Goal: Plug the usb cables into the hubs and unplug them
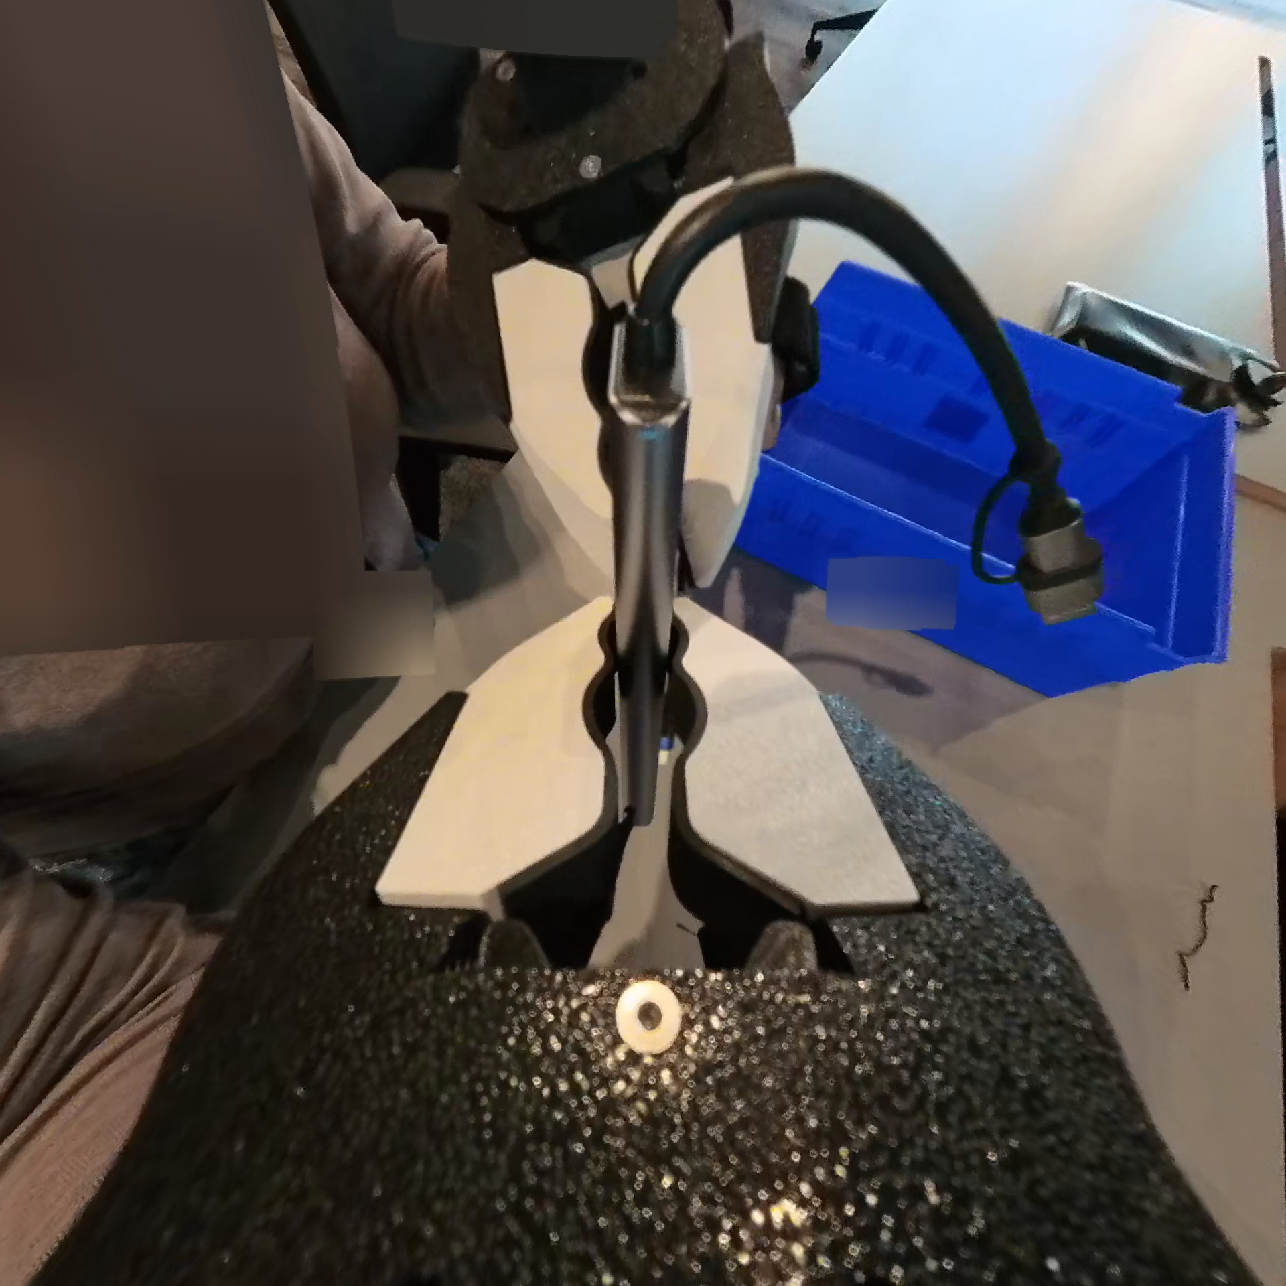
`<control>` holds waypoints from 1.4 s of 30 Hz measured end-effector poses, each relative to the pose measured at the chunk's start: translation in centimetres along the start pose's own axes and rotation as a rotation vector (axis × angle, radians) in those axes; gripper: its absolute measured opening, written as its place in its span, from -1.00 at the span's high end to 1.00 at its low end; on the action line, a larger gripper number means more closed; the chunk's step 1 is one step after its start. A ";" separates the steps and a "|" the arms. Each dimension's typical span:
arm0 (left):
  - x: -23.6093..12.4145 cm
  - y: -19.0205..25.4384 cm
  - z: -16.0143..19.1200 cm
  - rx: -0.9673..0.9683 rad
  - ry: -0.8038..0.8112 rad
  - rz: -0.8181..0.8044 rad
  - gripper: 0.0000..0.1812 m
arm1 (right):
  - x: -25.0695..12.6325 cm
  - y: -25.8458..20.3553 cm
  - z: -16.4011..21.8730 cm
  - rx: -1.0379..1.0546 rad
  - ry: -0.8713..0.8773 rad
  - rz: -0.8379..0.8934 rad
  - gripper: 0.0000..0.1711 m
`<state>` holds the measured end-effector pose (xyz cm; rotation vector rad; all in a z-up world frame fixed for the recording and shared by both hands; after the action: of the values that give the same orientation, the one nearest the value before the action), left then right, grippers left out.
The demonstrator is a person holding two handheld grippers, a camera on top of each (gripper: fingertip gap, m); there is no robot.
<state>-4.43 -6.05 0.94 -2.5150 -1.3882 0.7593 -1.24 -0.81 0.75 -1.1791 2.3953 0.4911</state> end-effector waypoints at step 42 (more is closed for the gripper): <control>-0.5 -0.2 -1.3 -0.319 0.263 0.204 0.91 | -2.5 -0.2 -2.6 -0.056 0.318 -0.046 0.88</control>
<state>-4.14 -6.30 2.25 -2.9032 -1.2597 0.2314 -0.21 -0.54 4.20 -1.4256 2.6250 0.3816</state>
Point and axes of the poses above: each gripper's, where its closed fingertips meet, x out along the fingers, z out of its underside, y = z × x across the jaws, the point moved 4 cm from there along -x, back along the fingers, and after that the axes turned 5 degrees about z, right-handed, at the moved point
